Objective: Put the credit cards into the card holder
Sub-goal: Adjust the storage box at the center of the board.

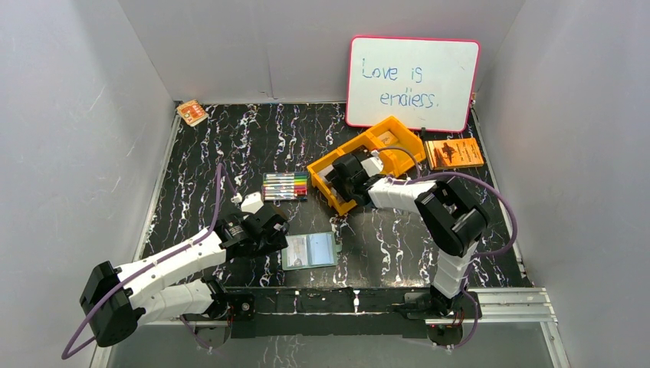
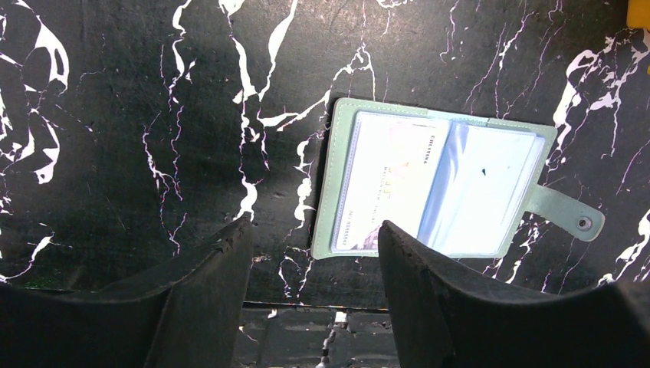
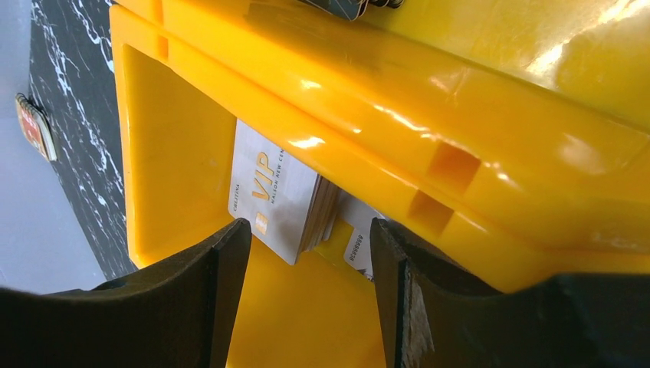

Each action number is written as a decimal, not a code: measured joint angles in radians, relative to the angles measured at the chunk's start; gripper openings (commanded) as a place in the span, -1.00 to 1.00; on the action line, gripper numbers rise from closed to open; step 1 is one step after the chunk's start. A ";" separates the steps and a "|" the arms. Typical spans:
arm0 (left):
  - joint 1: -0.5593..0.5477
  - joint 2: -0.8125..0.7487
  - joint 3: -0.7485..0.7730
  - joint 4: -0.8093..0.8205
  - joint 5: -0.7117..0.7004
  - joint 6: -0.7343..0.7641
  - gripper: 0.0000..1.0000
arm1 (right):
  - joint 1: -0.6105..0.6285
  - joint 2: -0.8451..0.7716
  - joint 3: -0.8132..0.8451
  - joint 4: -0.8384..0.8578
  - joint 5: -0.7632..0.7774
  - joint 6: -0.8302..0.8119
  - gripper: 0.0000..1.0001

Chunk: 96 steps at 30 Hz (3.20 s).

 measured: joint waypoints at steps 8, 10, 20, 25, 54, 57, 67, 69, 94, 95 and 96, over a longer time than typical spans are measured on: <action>0.000 0.000 0.000 -0.001 -0.002 0.005 0.17 | 0.000 0.026 0.014 0.018 0.006 0.014 0.09; 0.000 0.000 0.000 0.000 -0.003 0.006 0.17 | 0.000 0.028 0.014 0.018 0.008 0.015 0.08; 0.000 0.012 0.000 0.003 -0.002 0.015 0.17 | -0.005 -0.011 -0.046 0.052 0.011 -0.015 0.14; 0.000 0.012 0.000 0.004 -0.003 0.018 0.17 | -0.016 -0.093 -0.141 0.050 0.011 -0.074 0.15; 0.264 0.459 0.453 0.245 0.177 0.288 0.29 | -0.180 -0.674 -0.262 -0.220 -0.262 -0.636 0.47; 0.293 0.608 0.605 0.301 0.239 0.371 0.30 | -0.198 -0.725 -0.261 -0.290 -0.293 -0.669 0.47; 0.315 0.938 0.812 0.334 0.444 0.537 0.12 | -0.207 -0.892 -0.165 -0.518 -0.347 -0.772 0.49; 0.315 0.951 0.812 0.333 0.476 0.547 -0.01 | -0.207 -0.919 -0.160 -0.538 -0.348 -0.778 0.49; 0.091 0.717 0.478 0.499 0.524 0.319 -1.00 | -0.208 -1.041 -0.192 -0.646 -0.307 -0.729 0.48; 0.074 0.708 0.466 0.505 0.510 0.296 -1.00 | -0.208 -1.044 -0.202 -0.644 -0.313 -0.726 0.48; 0.058 0.699 0.456 0.509 0.496 0.274 -1.00 | -0.208 -1.044 -0.212 -0.644 -0.323 -0.721 0.48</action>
